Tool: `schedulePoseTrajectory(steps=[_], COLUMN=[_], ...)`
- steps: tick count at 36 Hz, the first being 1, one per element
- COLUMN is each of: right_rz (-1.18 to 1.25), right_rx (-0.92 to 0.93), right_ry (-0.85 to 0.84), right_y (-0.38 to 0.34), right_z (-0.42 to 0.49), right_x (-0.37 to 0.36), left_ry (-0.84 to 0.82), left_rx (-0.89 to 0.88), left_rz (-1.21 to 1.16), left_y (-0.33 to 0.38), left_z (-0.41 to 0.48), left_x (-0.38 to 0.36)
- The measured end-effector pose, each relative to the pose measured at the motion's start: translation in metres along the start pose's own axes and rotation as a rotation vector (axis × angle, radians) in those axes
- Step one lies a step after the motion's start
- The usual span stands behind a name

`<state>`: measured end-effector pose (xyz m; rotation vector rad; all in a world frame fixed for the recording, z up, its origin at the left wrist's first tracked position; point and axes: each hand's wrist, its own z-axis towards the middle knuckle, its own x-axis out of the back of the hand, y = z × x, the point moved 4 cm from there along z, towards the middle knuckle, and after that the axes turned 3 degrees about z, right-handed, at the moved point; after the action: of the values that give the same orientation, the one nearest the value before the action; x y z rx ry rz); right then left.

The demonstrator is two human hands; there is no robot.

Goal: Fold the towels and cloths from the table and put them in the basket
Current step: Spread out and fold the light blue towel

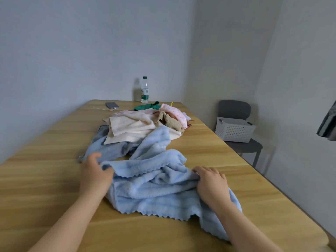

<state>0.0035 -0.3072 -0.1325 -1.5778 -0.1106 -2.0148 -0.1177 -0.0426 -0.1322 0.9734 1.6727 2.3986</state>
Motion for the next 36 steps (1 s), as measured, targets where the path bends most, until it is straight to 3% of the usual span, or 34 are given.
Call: schedulePoseTrajectory(steps=[3,5,7,10,14,16,19,21,23,25,27,30,32,33,35,36], right_rz=[0.229,0.299,0.246,0.191,0.208,0.253,0.366,0.399,0.366,0.309,0.279,0.257,0.248,0.247,0.236,0.23], right_rx=[0.012,0.007,0.043,0.085,0.063,0.006,-0.149,-0.249,-0.259,-0.234,-0.213,-0.199,-0.182,-0.173,-0.163,-0.159], right_ry=[-0.008,-0.087,-0.128,-0.116,-0.151,-0.173,-0.186,-0.148,-0.12,-0.104,-0.074,-0.043,-0.034,-0.026,-0.027,-0.031], right_y=[-0.018,-0.026,-0.028,-0.026,-0.017,-0.01,0.001,0.007,0.009,0.008,0.008,0.007,0.007,0.006,0.006,0.006], right_z=[0.002,0.001,-0.003,-0.007,-0.005,-0.003,0.001,0.004,0.006,0.007,0.008,0.009,0.009,0.009,0.006,0.006], right_x=[0.0,-0.009,-0.018,-0.023,-0.02,-0.015,-0.013,-0.016,-0.018,-0.019,-0.018,-0.017,-0.017,-0.017,-0.016,-0.015], left_ry=[-0.01,-0.13,-0.31,-0.565,-0.714,-0.723,-0.589,-0.275,0.041,0.187,0.272,0.394,0.267,0.098,-0.285,-0.431], left_rx=[-0.427,-0.672,-0.769,-0.699,-0.55,-0.399,-0.188,-0.12,-0.107,-0.081,-0.117,-0.625,-1.012,-1.099,-1.014,-0.887], left_rz=[0.357,0.485,0.546,0.541,0.634,0.447,0.017,-0.211,-0.265,-0.177,0.073,0.382,0.459,0.532,0.667,0.71], left_y=[0.025,0.041,0.053,0.059,0.063,0.065,0.066,0.064,0.055,0.041,0.029,0.04,0.051,0.053,0.052,0.044], left_z=[-0.014,-0.021,-0.03,-0.033,-0.035,-0.029,-0.019,-0.013,-0.011,-0.005,-0.001,-0.013,-0.027,-0.031,-0.035,-0.034], left_x=[-0.007,-0.024,-0.044,-0.071,-0.086,-0.086,-0.076,-0.052,-0.024,-0.006,0.001,0.001,-0.014,-0.026,-0.047,-0.057])
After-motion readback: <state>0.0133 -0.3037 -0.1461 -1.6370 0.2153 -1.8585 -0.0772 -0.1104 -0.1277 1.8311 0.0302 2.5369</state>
